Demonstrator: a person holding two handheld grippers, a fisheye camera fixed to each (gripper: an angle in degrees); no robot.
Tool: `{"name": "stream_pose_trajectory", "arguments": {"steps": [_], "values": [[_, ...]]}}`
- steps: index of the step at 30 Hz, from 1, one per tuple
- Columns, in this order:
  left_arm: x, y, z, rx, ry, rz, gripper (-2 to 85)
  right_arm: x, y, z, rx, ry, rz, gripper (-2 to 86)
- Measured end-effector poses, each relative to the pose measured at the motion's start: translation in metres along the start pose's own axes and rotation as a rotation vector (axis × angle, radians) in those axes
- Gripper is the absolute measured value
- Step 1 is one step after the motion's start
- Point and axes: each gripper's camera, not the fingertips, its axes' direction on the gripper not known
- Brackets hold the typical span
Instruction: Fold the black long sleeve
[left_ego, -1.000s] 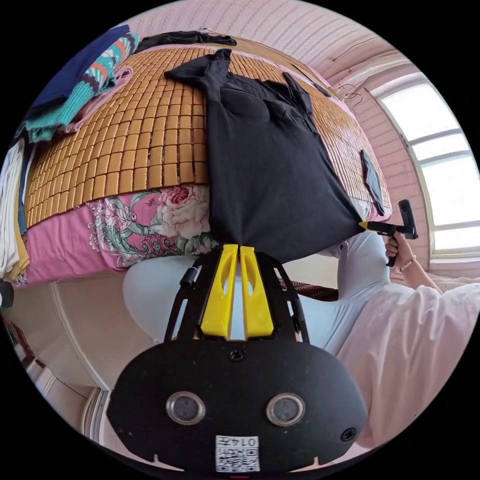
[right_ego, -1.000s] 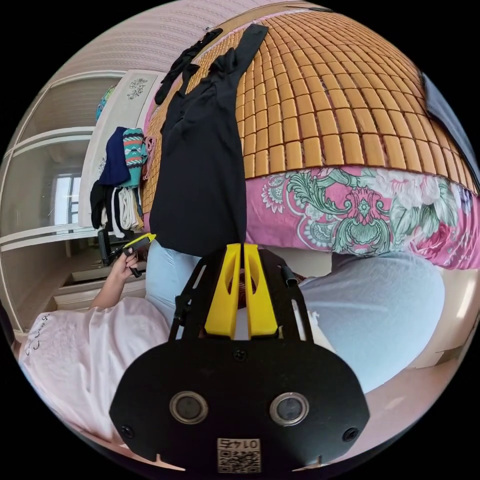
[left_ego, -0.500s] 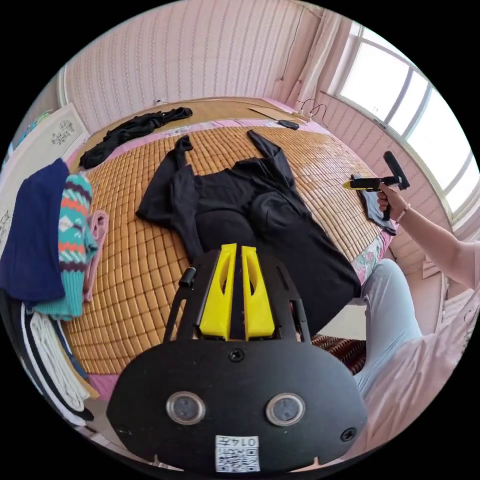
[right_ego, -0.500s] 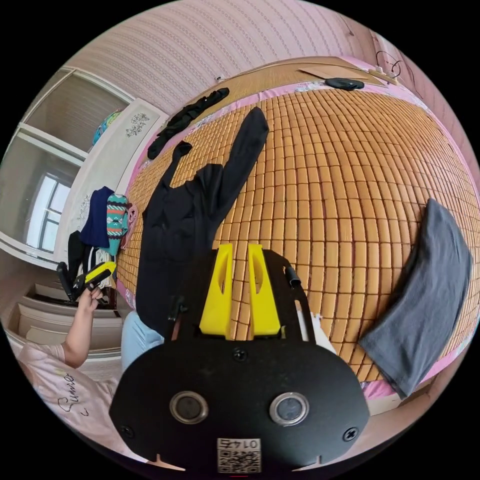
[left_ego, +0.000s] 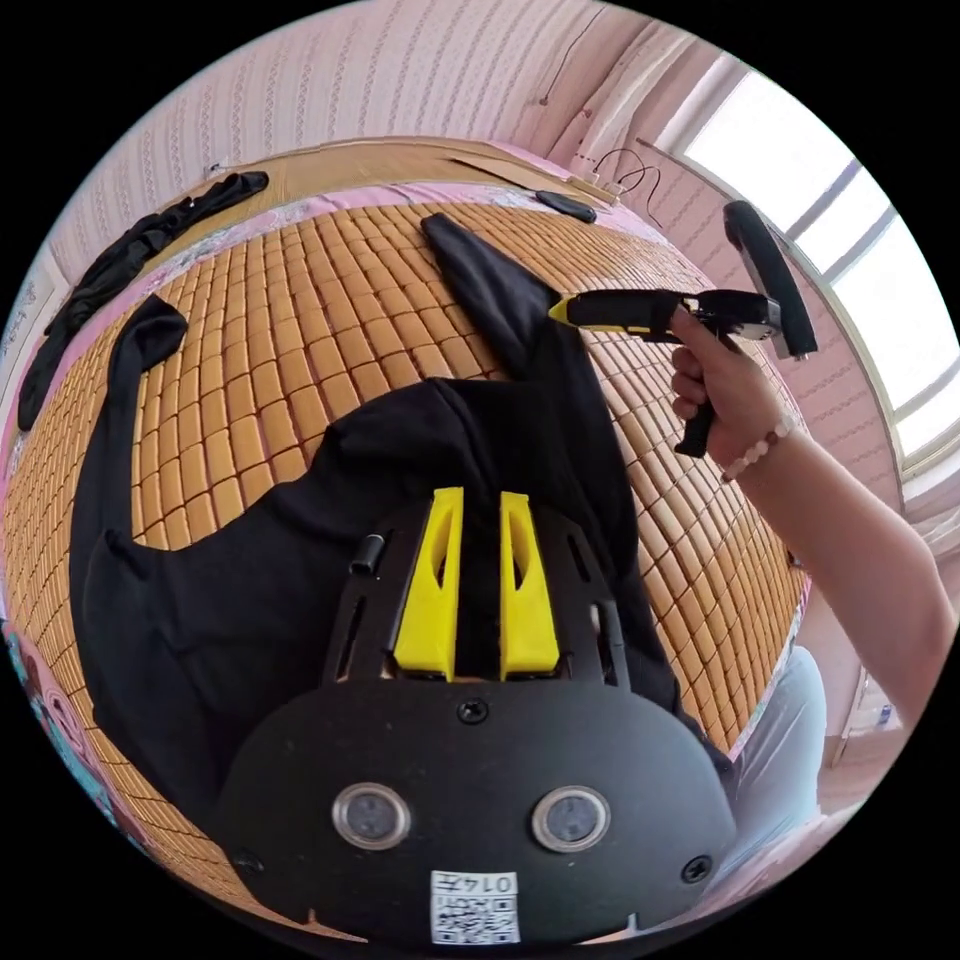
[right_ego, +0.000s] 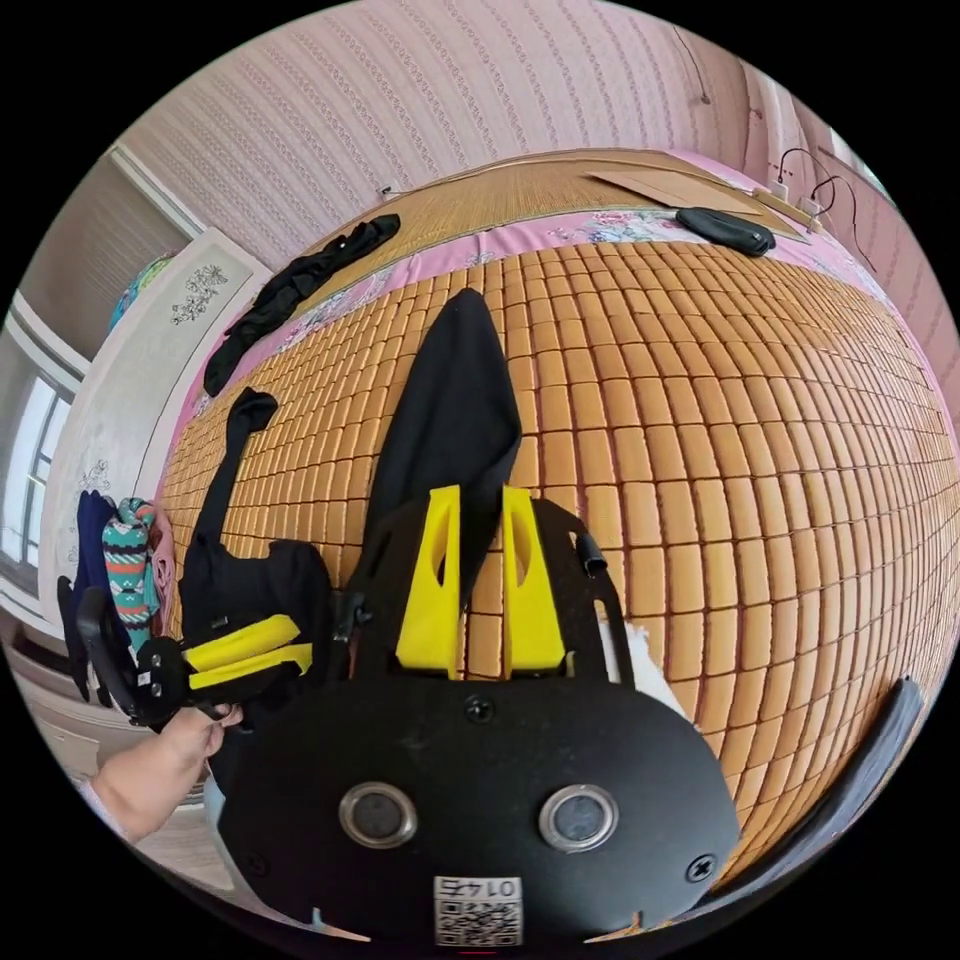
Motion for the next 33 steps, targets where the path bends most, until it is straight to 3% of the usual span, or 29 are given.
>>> {"name": "stream_pose_trajectory", "arguments": {"steps": [2,5,9,11,15,18,21,28,33], "values": [[0.002,-0.002,0.005,-0.012,0.027,0.034,1.6,0.006,0.01,-0.009,0.032,0.036,0.003,0.5],[-0.001,0.003,0.005,-0.001,0.058,0.032,0.1,0.023,0.05,-0.059,0.182,-0.137,-0.024,-0.1],[0.009,0.014,-0.015,0.084,0.01,0.089,-0.3,0.025,0.148,-0.176,0.419,-0.282,-0.097,0.2],[0.013,0.016,-0.018,0.087,0.0,0.103,0.0,0.017,0.181,-0.211,0.441,-0.255,-0.163,0.3],[0.017,0.013,-0.008,0.035,-0.039,0.088,1.8,0.054,0.222,-0.222,0.378,0.031,-0.007,1.9],[0.019,0.012,-0.006,0.008,0.001,0.082,4.2,0.107,0.242,-0.217,0.244,-0.032,0.145,6.0],[0.033,0.014,-0.023,0.046,-0.074,0.132,5.0,0.126,0.279,-0.224,0.225,-0.133,0.164,7.0],[0.073,0.008,-0.034,0.069,-0.119,0.264,5.2,0.134,0.34,-0.201,-0.068,0.113,0.212,7.5],[0.076,-0.016,0.003,-0.008,-0.158,0.174,6.2,0.136,0.349,-0.195,-0.08,0.151,0.22,1.7]]}}
